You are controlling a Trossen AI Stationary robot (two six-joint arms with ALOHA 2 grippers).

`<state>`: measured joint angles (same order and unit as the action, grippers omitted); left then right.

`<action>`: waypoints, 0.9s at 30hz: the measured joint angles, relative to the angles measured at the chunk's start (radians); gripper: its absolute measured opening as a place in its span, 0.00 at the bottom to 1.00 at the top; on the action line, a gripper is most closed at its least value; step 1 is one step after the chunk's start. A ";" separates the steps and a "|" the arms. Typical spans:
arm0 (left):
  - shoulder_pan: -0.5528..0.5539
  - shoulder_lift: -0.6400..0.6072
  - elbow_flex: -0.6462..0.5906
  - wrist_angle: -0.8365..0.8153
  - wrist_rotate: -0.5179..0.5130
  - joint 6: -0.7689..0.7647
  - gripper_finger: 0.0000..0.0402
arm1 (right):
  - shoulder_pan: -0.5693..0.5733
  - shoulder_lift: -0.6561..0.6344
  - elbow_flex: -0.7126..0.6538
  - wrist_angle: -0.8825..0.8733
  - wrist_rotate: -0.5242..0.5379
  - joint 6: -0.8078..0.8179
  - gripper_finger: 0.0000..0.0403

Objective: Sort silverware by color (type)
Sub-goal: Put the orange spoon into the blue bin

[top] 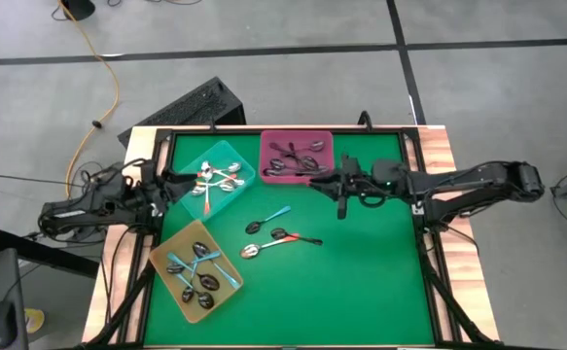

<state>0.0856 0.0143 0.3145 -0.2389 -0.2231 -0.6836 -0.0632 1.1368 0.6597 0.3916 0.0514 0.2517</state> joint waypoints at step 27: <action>0.000 0.000 0.000 -0.124 -0.080 0.027 0.54 | 0.098 0.520 0.469 -0.515 0.028 -0.198 0.21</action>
<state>0.0856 0.0143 0.3145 -0.3634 -0.3031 -0.6563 0.0347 1.6569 1.1290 -0.1231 0.0792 0.0533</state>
